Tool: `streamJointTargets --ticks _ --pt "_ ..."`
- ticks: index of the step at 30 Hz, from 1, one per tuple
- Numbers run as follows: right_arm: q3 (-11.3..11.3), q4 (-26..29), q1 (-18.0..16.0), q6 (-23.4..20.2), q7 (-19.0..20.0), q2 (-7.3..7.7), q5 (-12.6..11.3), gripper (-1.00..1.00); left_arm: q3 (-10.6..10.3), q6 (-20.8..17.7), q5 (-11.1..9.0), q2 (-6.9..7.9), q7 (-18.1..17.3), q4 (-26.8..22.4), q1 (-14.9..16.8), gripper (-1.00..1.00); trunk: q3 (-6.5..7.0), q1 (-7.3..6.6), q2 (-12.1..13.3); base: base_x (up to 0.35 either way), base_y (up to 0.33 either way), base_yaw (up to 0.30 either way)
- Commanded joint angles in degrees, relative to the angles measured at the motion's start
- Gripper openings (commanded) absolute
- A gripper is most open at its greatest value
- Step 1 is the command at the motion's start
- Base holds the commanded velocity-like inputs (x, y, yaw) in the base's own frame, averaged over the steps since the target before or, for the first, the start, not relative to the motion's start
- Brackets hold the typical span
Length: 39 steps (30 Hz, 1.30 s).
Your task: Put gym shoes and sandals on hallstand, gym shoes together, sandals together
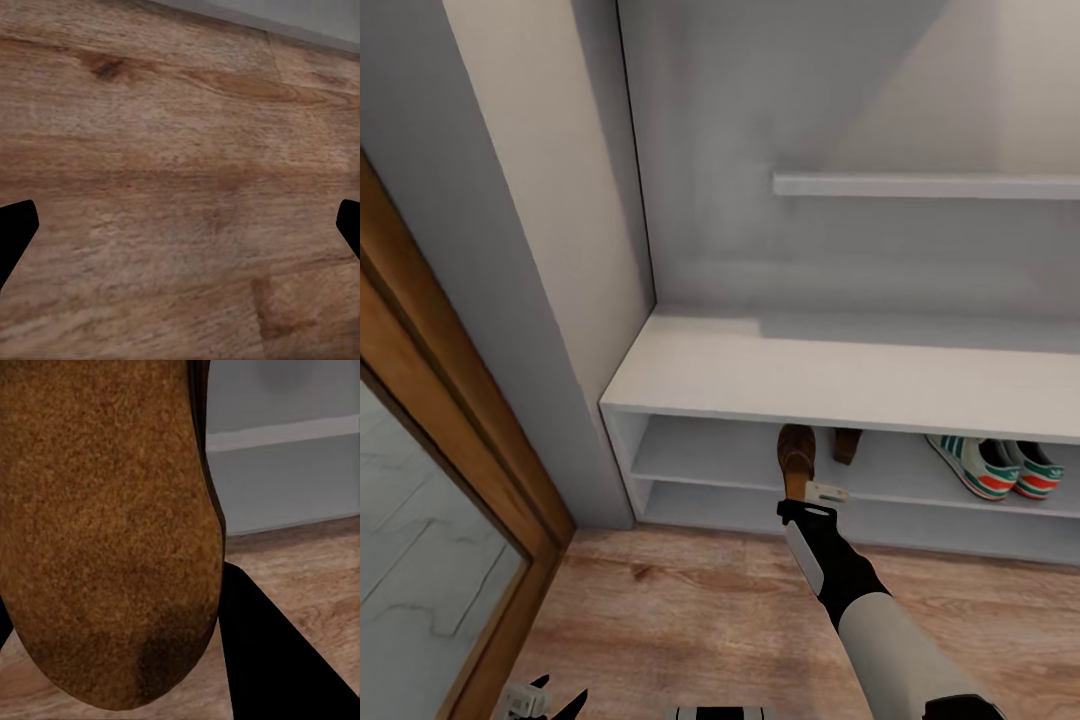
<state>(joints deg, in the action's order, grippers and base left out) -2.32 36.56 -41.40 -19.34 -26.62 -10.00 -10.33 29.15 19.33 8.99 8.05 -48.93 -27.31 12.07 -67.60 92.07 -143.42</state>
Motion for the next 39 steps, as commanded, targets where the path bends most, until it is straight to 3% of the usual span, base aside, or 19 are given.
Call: streamJointTargets --ticks 1,13,33,39 --pt "-0.14 0.09 -0.01 -0.18 -0.45 0.00 -0.56 -1.00 0.47 0.27 0.59 -0.05 -0.29 -0.01 0.06 1.00 -0.05 -0.01 -0.02 0.083 0.000 0.000" --pt "-0.07 0.09 0.00 -0.17 -0.45 0.00 -0.56 -1.00 0.47 0.21 0.59 -0.05 -0.29 0.00 0.06 1.00 -0.05 -0.01 -0.02 0.267 -0.039 0.000" --pt "-0.06 0.09 0.01 -0.17 -0.45 0.00 -0.48 -1.00 0.47 0.18 0.68 -0.05 -0.20 -0.02 0.06 1.00 -0.05 -0.01 -0.02 0.021 -0.004 -0.022" --pt "-0.06 0.09 0.01 -0.17 -0.45 0.00 -0.48 -1.00 0.47 0.18 0.65 -0.05 -0.20 -0.02 0.06 1.00 -1.50 0.15 -0.10 0.000 0.000 -0.030"
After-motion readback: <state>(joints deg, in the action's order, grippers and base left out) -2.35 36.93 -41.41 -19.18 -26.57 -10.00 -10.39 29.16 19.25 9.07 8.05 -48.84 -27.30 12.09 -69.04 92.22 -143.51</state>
